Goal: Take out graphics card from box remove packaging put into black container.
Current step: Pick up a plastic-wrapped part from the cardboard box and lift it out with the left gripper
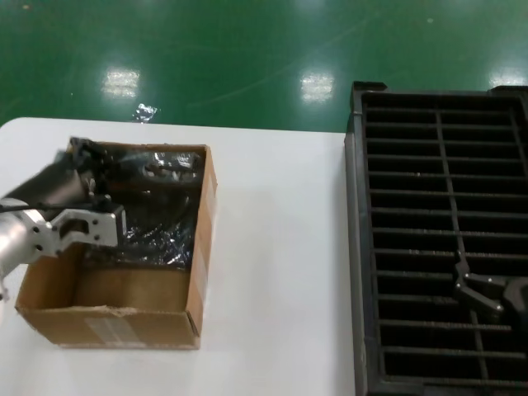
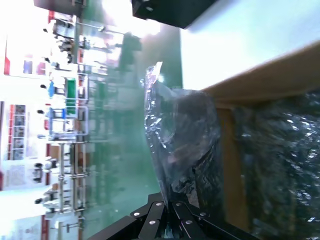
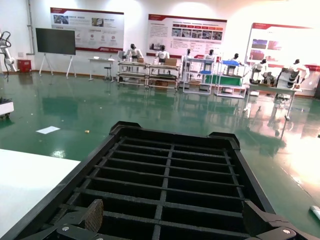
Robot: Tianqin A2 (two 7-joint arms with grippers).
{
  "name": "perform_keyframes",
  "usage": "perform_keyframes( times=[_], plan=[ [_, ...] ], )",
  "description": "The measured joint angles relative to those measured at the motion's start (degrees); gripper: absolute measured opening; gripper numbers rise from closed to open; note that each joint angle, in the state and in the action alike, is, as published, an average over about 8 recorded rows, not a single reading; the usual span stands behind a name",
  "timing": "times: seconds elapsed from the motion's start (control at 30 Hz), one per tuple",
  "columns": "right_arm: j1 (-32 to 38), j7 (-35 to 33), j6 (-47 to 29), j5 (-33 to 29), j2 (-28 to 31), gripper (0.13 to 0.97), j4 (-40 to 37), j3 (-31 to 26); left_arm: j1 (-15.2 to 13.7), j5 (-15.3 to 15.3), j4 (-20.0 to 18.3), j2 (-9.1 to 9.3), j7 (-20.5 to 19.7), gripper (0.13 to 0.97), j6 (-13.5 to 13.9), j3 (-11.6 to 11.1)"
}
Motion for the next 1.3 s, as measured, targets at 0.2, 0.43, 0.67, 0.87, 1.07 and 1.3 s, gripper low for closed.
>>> perform_keyframes(
  times=[0.2,0.43,0.67,0.87,1.07,1.3],
  plan=[
    [0.00,0.00,0.00,0.00,0.00,0.966,0.00,0.00,5.28,2.87,-11.85,-0.78,-4.41,0.139,4.36,-6.32],
    [0.00,0.00,0.00,0.00,0.00,0.966,0.00,0.00,11.66,3.17,-24.61,-1.87,-8.25,0.139,8.72,-11.89],
    [0.00,0.00,0.00,0.00,0.00,0.966,0.00,0.00,17.02,2.30,-31.81,-1.50,-10.00,0.139,11.47,-12.66],
    [0.00,0.00,0.00,0.00,0.00,0.966,0.00,0.00,19.33,2.62,-33.73,1.05,-10.71,0.139,12.80,-10.49],
    [0.00,0.00,0.00,0.00,0.00,0.966,0.00,0.00,19.91,3.24,-34.14,3.11,-11.05,0.139,13.27,-9.07],
    [0.00,0.00,0.00,0.00,0.00,0.966,0.00,0.00,19.96,3.30,-34.17,3.36,-11.07,0.139,13.30,-8.91]
  ],
)
